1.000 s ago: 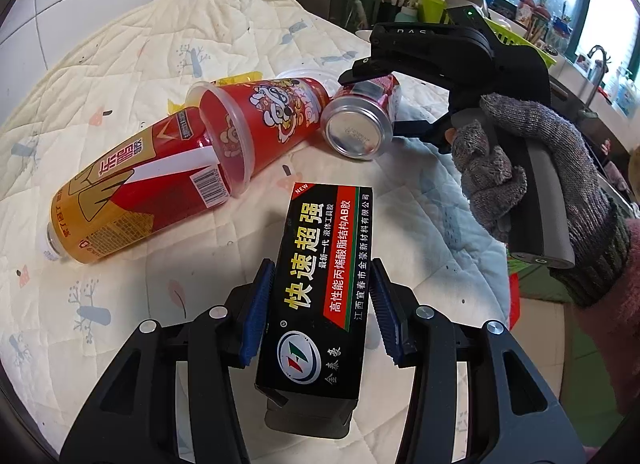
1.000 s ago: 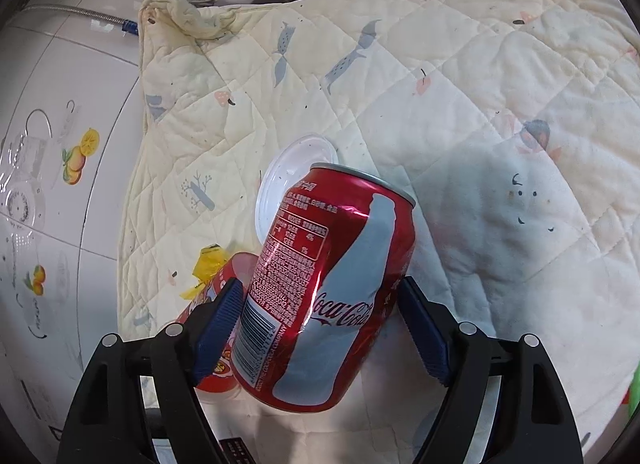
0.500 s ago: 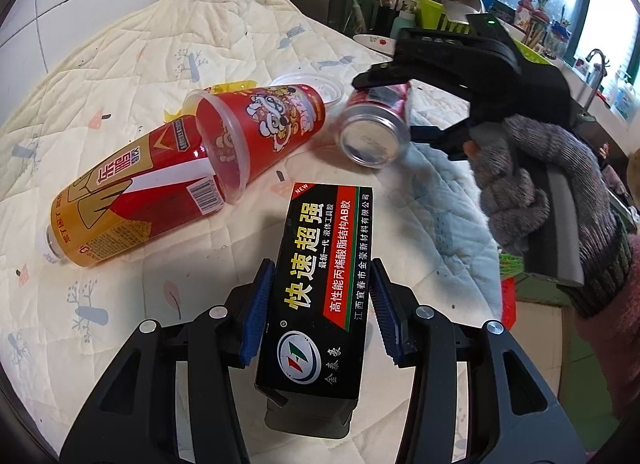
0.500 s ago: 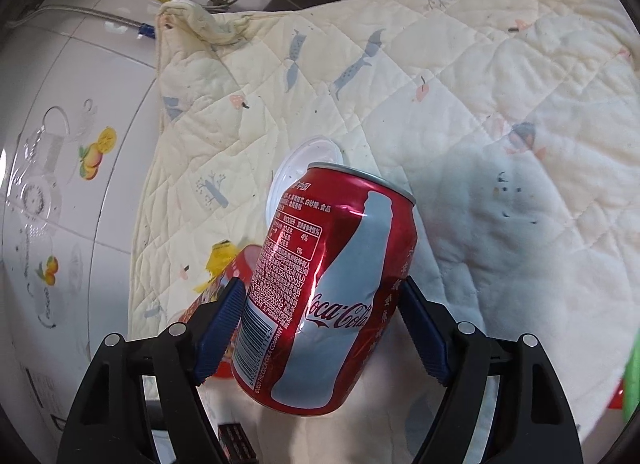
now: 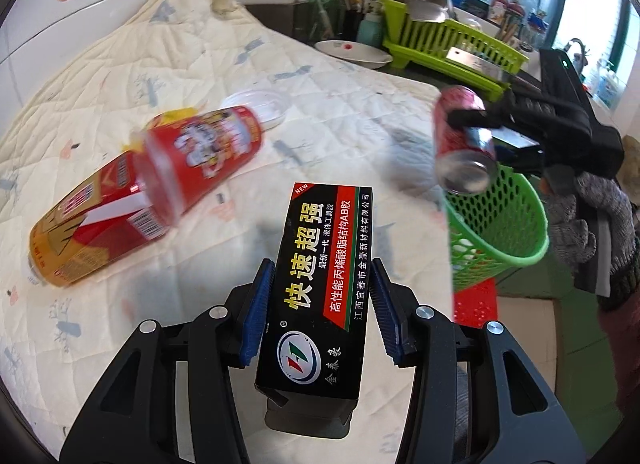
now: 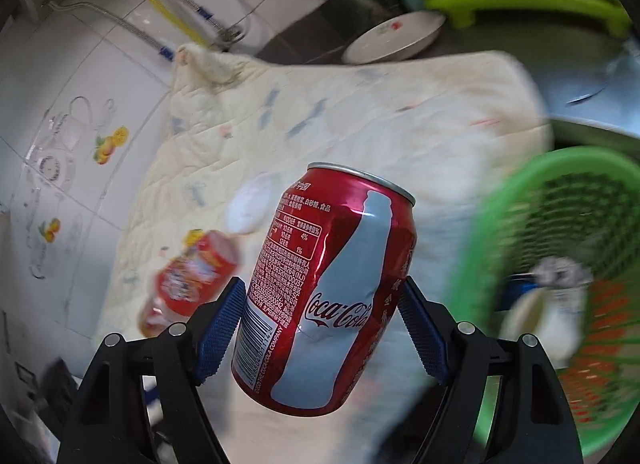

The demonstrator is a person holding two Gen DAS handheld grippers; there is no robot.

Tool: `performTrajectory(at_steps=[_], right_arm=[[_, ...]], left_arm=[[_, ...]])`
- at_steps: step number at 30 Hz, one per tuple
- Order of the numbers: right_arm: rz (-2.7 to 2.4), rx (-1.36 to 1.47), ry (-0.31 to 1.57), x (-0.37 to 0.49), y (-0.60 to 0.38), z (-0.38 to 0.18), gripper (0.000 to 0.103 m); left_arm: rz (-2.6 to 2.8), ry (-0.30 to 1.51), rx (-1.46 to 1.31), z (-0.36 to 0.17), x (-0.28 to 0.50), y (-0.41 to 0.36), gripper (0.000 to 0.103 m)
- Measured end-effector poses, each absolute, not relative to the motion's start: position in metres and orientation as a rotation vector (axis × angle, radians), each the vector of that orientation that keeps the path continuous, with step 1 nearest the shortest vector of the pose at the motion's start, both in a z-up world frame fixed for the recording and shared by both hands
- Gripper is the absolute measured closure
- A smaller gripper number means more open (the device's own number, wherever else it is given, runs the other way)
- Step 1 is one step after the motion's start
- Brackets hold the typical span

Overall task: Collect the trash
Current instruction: 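Drop the Coca-Cola can into the green basket with the right gripper while the left drops the glue box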

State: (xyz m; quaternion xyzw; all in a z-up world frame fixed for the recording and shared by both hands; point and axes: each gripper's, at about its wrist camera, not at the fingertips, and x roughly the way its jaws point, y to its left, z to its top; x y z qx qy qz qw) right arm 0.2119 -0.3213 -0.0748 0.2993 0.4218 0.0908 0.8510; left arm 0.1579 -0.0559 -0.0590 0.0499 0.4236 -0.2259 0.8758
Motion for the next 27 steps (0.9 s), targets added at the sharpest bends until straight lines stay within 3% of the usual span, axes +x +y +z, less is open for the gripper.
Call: performTrajectory(at_steps=[11,23,27], right_arm=[[-0.094,0.471,0.979,0.164,-0.438,-0.118,0.028],[-0.167,0.318,1.116,0.176,-0.456,-0.179,0.028],[-0.181,0.279,1.110,0.176,-0.454,-0.181,0.023]], left_arm=[[-0.545,0.894,0.154,-0.056,0.153,-0.118,0.056],[-0.570,0.912,0.189,-0.058,0.152,-0.157,0.056],[-0.584,0.917,0.188,-0.059,0.156,-0.168,0.056]])
